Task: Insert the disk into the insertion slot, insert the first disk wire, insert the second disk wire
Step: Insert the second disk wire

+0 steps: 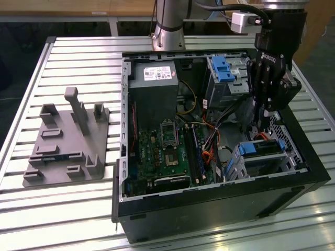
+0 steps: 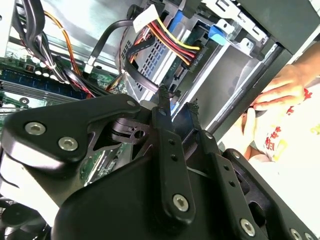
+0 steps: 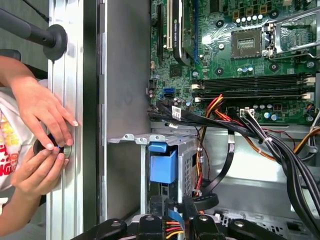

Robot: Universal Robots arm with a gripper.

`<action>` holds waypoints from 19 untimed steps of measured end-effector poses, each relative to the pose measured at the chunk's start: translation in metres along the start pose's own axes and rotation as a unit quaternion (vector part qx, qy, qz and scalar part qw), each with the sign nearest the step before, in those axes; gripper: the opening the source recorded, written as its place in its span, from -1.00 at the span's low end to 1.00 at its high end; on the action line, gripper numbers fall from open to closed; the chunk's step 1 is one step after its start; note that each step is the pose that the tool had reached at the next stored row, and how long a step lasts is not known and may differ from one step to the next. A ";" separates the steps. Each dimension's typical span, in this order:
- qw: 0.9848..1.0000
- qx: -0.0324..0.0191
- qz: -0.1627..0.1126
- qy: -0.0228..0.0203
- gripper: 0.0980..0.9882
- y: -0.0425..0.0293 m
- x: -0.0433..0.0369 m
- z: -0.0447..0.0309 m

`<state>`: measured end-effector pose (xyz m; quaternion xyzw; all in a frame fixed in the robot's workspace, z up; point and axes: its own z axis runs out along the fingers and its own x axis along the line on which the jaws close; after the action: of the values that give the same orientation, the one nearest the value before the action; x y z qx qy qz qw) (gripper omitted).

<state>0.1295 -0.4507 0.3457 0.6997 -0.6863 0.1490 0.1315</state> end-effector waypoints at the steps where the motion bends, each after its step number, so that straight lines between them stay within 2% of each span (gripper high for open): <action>1: 1.000 0.000 0.000 0.000 -0.54 0.0000 0.0002 0.0005; 11: 1.000 0.000 0.000 0.003 -0.54 0.0022 0.0025 0.0051; 19: 1.000 0.001 -0.002 0.009 -0.54 0.0023 0.0012 0.0083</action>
<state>0.1275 -0.4551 0.3385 0.7001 -0.6832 0.1554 0.1374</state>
